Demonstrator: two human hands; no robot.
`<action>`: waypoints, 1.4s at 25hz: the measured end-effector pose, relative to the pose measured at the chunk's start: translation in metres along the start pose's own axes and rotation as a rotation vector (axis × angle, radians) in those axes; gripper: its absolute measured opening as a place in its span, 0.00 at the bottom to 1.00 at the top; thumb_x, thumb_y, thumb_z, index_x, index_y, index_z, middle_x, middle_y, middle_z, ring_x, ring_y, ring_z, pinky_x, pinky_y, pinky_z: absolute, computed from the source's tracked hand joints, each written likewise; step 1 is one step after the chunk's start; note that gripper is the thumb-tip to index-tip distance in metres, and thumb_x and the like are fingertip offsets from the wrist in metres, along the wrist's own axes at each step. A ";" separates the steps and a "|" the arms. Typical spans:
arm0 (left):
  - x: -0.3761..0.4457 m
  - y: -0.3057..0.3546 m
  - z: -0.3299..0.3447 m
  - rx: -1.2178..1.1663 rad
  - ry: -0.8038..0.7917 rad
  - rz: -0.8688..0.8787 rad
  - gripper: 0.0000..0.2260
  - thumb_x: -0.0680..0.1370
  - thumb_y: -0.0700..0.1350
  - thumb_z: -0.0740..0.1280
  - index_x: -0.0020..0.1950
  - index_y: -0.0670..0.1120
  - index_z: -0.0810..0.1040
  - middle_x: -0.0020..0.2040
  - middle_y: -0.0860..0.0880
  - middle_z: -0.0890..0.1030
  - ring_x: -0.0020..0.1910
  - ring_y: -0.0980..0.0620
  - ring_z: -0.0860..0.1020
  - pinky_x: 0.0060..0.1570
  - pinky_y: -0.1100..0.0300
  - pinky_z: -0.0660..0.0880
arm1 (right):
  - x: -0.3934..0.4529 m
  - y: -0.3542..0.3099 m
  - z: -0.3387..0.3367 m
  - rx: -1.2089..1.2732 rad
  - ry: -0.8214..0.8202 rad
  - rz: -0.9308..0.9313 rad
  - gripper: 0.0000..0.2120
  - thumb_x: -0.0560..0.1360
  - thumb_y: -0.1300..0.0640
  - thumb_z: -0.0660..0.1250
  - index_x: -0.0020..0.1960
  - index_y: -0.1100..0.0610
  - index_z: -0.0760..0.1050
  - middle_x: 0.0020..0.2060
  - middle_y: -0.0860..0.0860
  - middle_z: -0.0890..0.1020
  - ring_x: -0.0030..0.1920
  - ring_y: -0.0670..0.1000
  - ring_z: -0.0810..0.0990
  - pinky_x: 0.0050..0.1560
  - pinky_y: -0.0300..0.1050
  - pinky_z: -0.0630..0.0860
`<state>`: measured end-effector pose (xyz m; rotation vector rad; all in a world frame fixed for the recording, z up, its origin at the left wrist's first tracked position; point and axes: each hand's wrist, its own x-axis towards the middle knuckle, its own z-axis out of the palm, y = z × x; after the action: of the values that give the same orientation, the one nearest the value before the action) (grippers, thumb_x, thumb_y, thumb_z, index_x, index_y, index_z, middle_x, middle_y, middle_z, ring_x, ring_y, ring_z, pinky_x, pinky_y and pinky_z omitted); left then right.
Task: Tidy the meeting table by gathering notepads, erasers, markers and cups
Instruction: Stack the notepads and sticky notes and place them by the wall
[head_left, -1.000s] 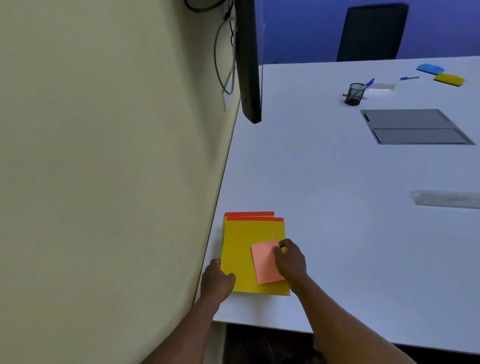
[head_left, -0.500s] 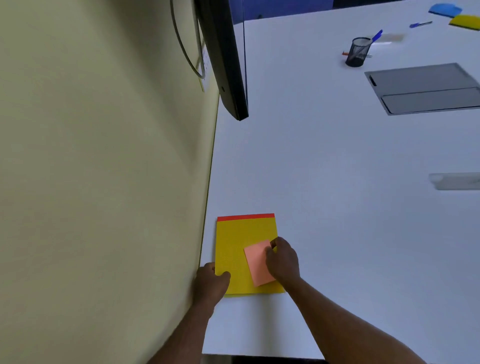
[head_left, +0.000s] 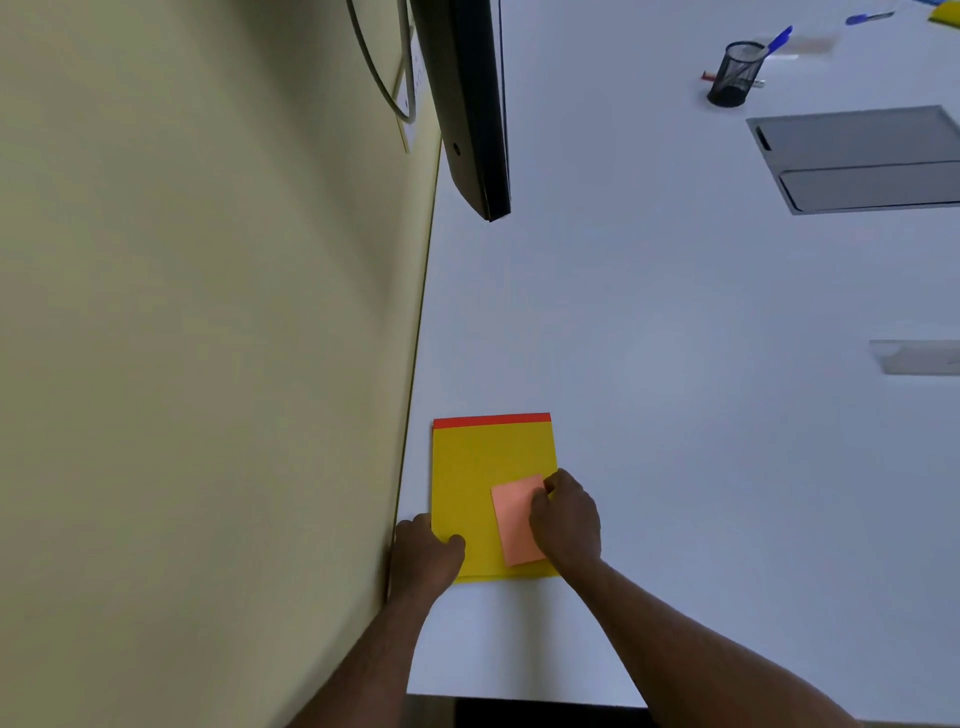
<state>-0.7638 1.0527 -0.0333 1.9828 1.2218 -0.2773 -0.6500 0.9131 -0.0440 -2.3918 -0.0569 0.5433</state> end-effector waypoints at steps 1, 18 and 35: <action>0.000 0.000 0.001 0.011 -0.003 0.002 0.09 0.71 0.45 0.68 0.47 0.41 0.77 0.49 0.40 0.78 0.43 0.42 0.79 0.38 0.56 0.73 | 0.001 0.001 0.000 -0.008 -0.010 -0.003 0.07 0.77 0.55 0.60 0.51 0.57 0.74 0.48 0.53 0.80 0.41 0.49 0.72 0.41 0.43 0.68; -0.002 -0.010 0.011 0.221 -0.034 0.056 0.37 0.74 0.51 0.72 0.78 0.45 0.56 0.69 0.42 0.67 0.65 0.43 0.71 0.61 0.53 0.72 | 0.078 -0.016 -0.022 0.117 -0.059 0.079 0.11 0.76 0.50 0.68 0.53 0.57 0.78 0.51 0.54 0.83 0.51 0.52 0.78 0.50 0.45 0.72; -0.051 0.019 -0.004 0.415 0.018 0.186 0.36 0.78 0.57 0.63 0.78 0.41 0.52 0.77 0.41 0.57 0.73 0.41 0.62 0.67 0.50 0.66 | -0.001 0.007 -0.079 -0.097 -0.019 -0.260 0.20 0.78 0.44 0.62 0.63 0.56 0.73 0.58 0.54 0.81 0.60 0.54 0.78 0.56 0.48 0.73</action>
<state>-0.7751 1.0171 0.0071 2.4409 1.0409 -0.4482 -0.6198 0.8590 0.0059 -2.4227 -0.4053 0.4487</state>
